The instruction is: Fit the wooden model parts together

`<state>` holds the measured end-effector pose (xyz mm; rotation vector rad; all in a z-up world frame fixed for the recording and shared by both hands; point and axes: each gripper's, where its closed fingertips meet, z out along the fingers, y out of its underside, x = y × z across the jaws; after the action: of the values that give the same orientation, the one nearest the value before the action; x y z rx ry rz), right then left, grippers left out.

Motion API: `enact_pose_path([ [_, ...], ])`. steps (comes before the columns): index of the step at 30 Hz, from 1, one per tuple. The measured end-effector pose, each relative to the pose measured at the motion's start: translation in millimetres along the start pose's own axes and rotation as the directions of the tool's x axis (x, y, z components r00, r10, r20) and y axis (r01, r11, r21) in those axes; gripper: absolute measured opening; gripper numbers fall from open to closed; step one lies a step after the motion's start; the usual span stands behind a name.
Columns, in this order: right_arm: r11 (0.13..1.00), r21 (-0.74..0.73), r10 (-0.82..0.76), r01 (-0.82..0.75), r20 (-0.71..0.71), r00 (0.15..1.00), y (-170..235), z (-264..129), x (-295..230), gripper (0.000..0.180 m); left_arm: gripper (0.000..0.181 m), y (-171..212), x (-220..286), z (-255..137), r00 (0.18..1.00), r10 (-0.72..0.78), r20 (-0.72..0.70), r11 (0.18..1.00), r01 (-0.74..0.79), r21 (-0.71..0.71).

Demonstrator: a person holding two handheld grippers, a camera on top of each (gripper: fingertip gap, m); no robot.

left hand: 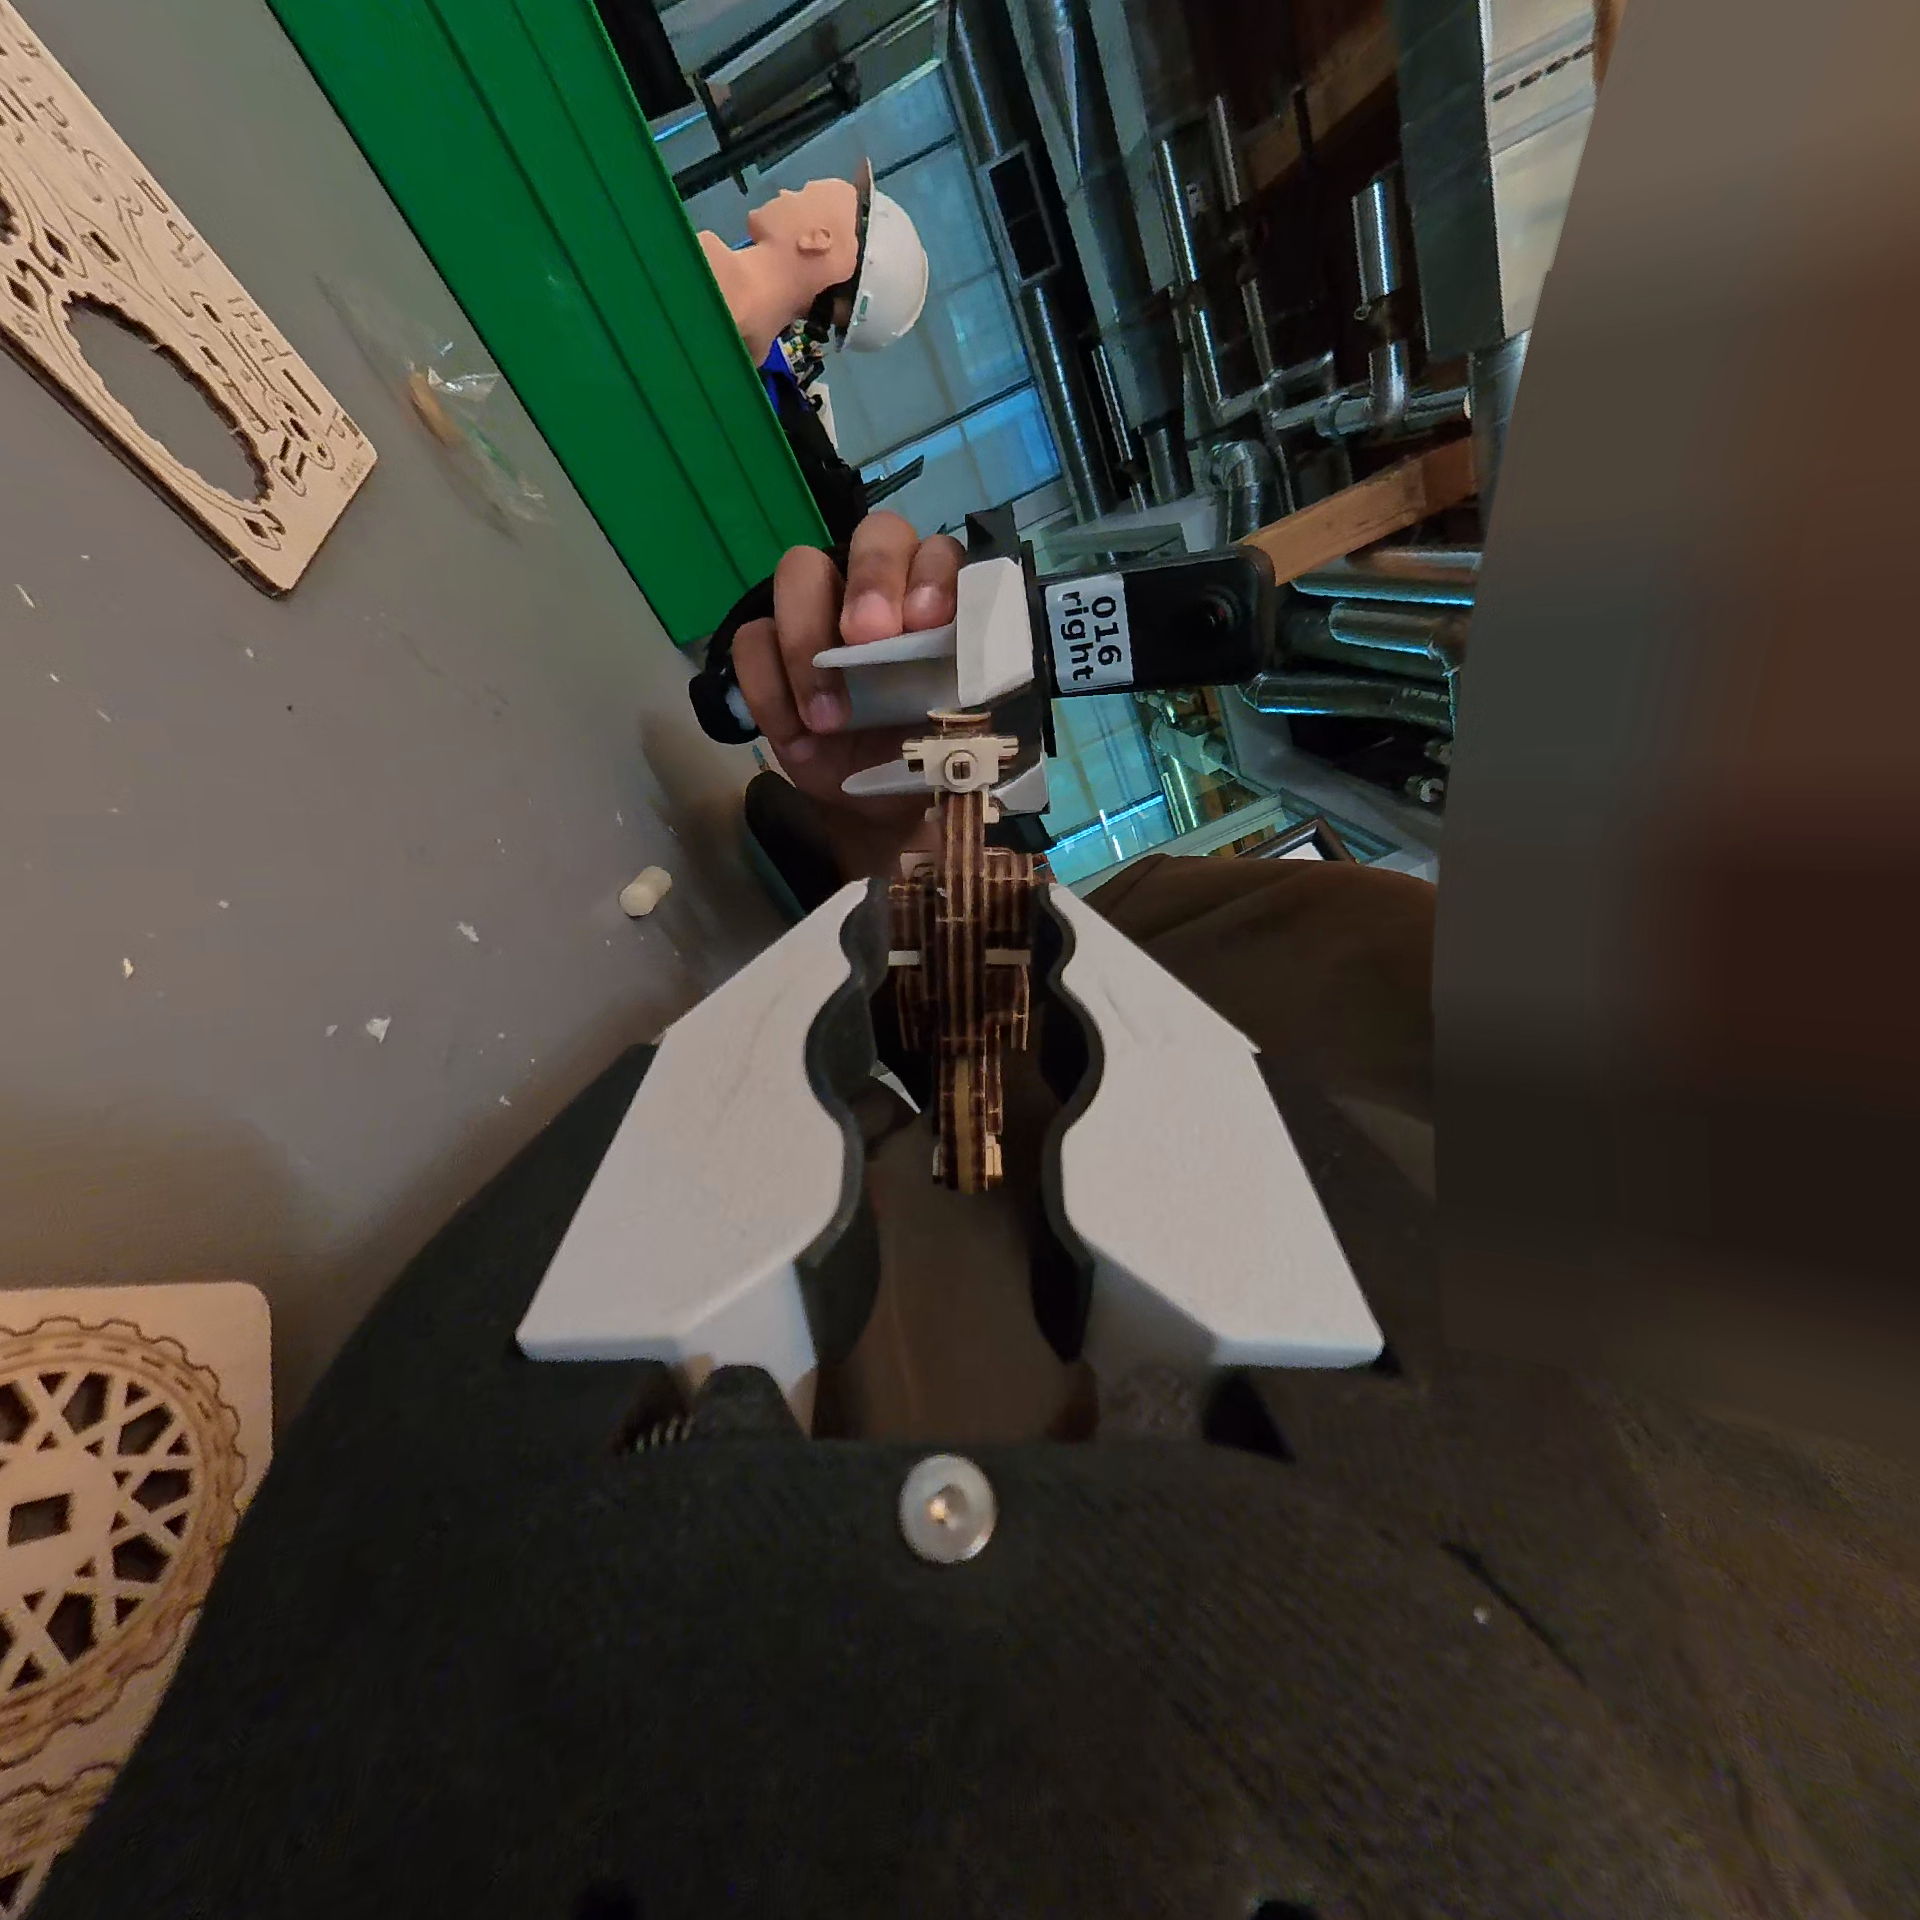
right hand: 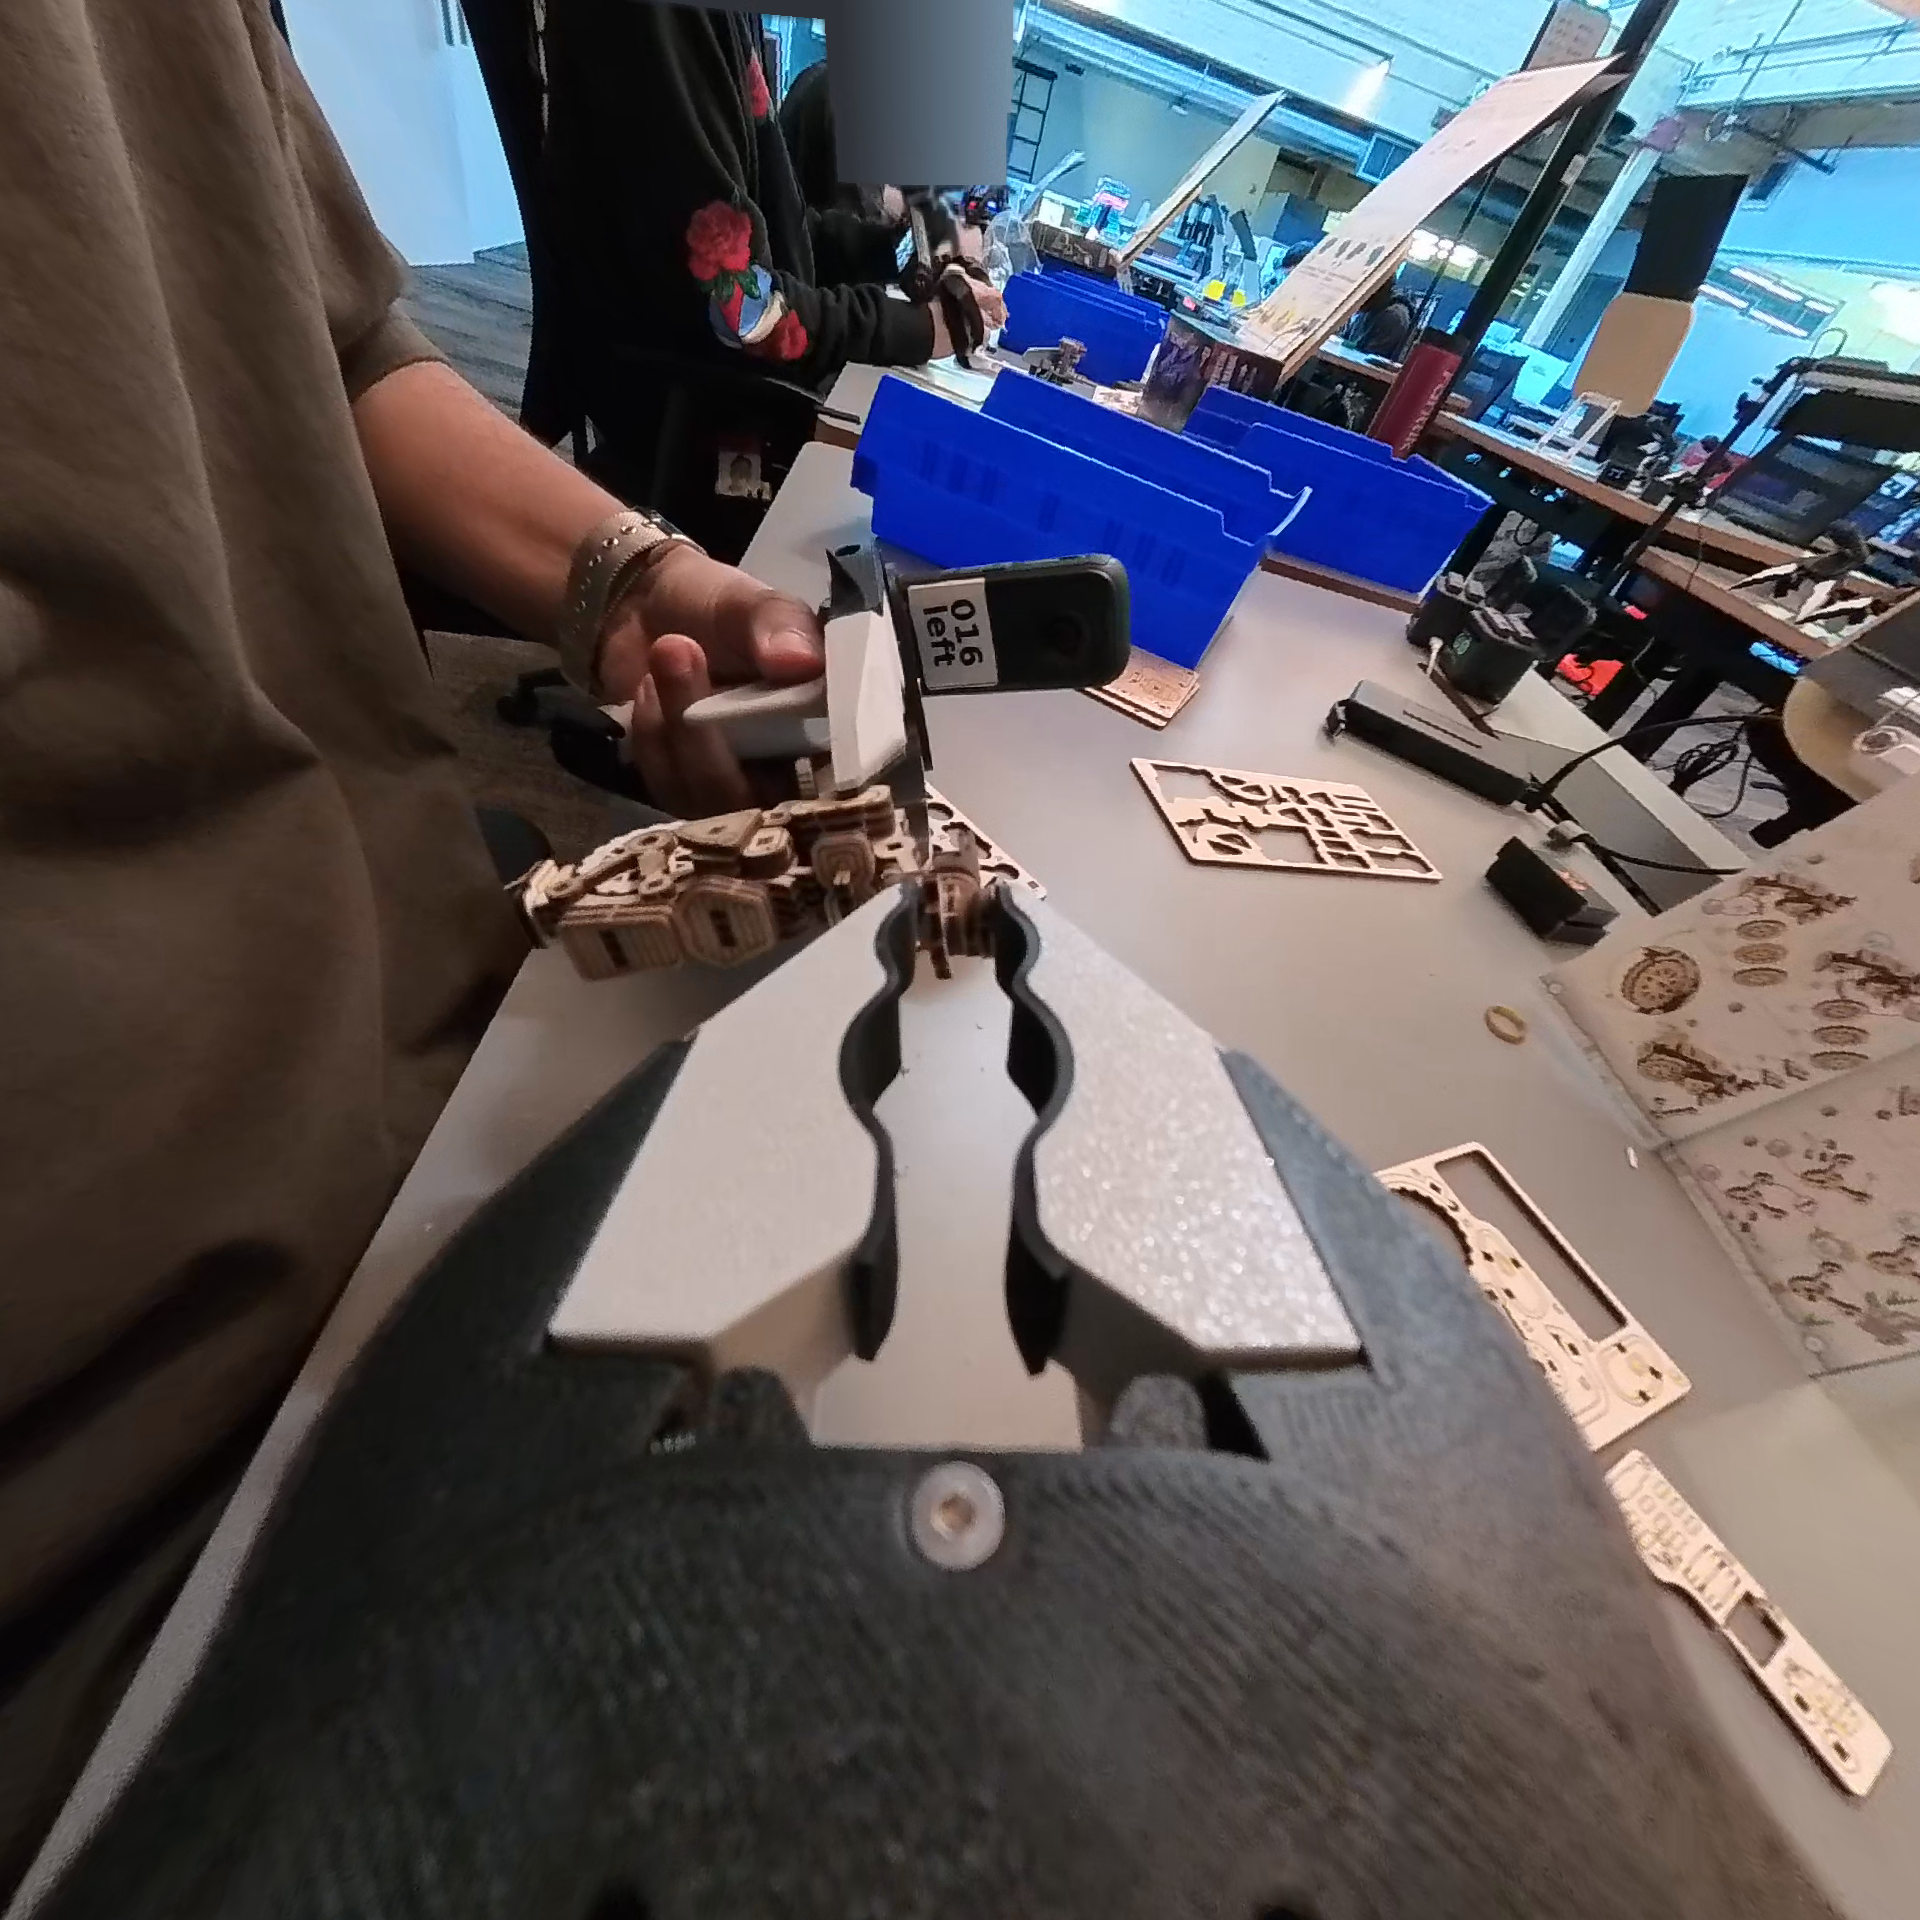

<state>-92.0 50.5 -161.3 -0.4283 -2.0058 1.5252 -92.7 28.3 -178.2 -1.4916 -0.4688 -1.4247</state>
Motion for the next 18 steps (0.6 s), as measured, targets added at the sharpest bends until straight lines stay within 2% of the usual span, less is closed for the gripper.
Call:
enact_pose_path([
  [13, 1.0, -0.004, 0.03, -0.03, 0.03, 0.999, -2.3, -1.1, -2.3, 0.011, 0.024, 2.1, 1.9, 1.0, 1.0, 0.011, -0.006, 1.0, -0.011, -0.012],
  [18, 0.996, 0.036, 0.08, -0.08, 0.015, 0.997, -6.2, 0.4, 1.4, 0.013, 0.025, -2.0, 5.6, -0.4, 0.999, -0.006, -0.034, 1.0, 0.007, 0.011],
])
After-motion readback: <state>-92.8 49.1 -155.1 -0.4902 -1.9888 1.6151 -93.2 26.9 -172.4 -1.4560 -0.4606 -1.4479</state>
